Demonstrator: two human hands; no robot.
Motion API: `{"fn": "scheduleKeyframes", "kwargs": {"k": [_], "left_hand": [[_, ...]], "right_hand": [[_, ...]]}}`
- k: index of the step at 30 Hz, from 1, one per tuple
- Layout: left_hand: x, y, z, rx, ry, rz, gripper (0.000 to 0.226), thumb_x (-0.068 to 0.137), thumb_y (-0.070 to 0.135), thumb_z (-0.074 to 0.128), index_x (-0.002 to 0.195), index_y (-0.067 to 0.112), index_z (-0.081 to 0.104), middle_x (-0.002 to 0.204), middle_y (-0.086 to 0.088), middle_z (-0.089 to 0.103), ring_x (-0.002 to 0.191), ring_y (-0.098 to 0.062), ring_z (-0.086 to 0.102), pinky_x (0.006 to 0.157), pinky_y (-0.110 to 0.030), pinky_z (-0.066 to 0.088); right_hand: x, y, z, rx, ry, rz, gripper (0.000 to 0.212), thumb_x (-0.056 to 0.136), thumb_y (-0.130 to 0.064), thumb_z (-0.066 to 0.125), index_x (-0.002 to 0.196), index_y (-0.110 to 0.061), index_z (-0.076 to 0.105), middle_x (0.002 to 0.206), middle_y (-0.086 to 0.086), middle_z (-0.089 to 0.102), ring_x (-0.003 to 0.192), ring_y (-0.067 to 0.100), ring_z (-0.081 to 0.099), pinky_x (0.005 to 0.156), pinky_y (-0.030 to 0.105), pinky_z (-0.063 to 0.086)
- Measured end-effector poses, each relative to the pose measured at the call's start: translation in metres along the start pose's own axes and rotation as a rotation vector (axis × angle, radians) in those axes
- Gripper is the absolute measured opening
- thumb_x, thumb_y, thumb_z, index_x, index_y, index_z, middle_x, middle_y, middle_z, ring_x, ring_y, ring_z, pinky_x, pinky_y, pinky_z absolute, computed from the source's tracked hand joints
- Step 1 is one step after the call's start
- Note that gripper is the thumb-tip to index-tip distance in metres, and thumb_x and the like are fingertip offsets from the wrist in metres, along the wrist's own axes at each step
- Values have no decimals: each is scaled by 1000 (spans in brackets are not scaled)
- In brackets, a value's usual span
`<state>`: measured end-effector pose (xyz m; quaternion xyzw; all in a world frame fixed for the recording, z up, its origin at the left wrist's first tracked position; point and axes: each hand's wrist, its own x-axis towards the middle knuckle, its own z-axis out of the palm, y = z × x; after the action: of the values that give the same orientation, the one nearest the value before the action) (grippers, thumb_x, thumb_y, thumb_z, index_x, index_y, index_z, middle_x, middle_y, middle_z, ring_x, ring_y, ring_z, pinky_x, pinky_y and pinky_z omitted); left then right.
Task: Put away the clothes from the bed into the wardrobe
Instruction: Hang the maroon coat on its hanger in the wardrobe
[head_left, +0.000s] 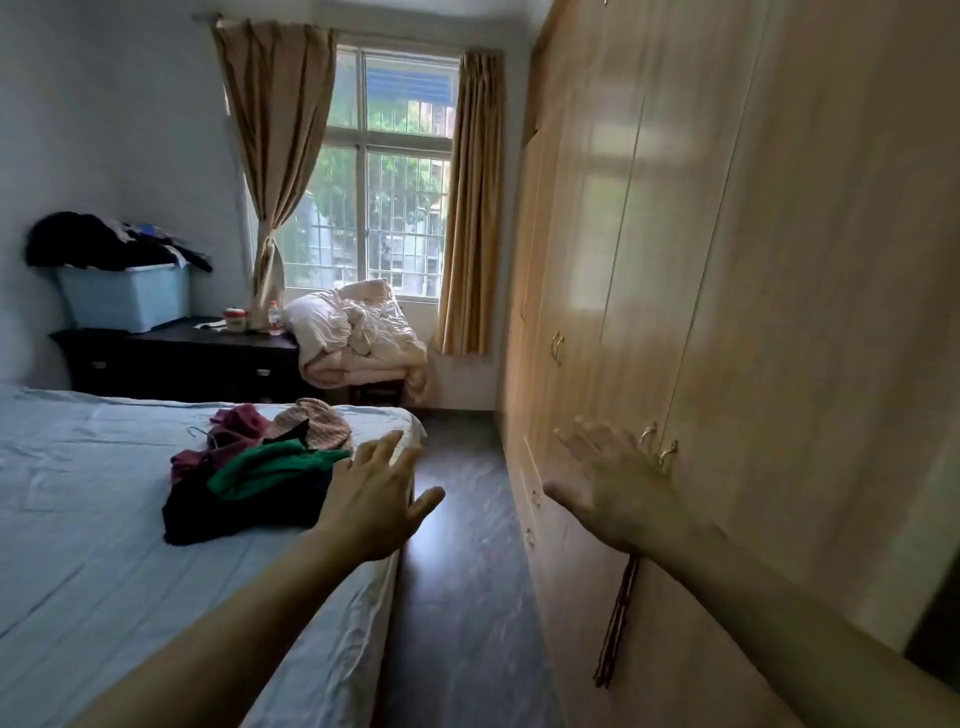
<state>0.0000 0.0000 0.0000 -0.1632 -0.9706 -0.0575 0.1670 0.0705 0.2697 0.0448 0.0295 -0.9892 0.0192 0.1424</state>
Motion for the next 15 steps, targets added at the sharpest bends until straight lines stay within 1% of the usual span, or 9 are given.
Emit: {"fn": "scheduleKeyframes", "kwargs": {"k": [2, 6, 11, 15], "left_hand": [[30, -4, 16, -21, -7, -30, 95, 71, 79, 8, 146, 29, 37, 158, -6, 30, 141, -29, 33, 106, -47, 38], [97, -11, 56, 18, -2, -35, 94, 72, 78, 10, 145, 26, 41, 157, -8, 34, 139, -31, 35, 105, -47, 39], [183, -17, 104, 86, -53, -21, 92, 71, 78, 8, 143, 31, 39, 157, -4, 33, 140, -28, 33, 106, -46, 37], [265, -18, 113, 78, -19, -60, 94, 69, 79, 8, 143, 32, 42, 156, -2, 36, 140, -26, 35, 107, -42, 36]], "right_hand": [[33, 6, 11, 43, -8, -2, 74, 92, -69, 36, 154, -36, 13, 165, -3, 8, 152, 24, 5, 121, 49, 16], [103, 16, 42, 41, -27, -49, 71, 95, -66, 37, 154, -36, 13, 165, -3, 7, 152, 24, 3, 121, 48, 13], [202, 49, 95, 83, -47, -86, 72, 95, -66, 37, 155, -34, 14, 166, -1, 7, 152, 26, 6, 120, 52, 18], [297, 80, 109, 138, -11, -123, 75, 92, -68, 41, 154, -33, 17, 165, -1, 11, 150, 27, 12, 118, 53, 23]]}}
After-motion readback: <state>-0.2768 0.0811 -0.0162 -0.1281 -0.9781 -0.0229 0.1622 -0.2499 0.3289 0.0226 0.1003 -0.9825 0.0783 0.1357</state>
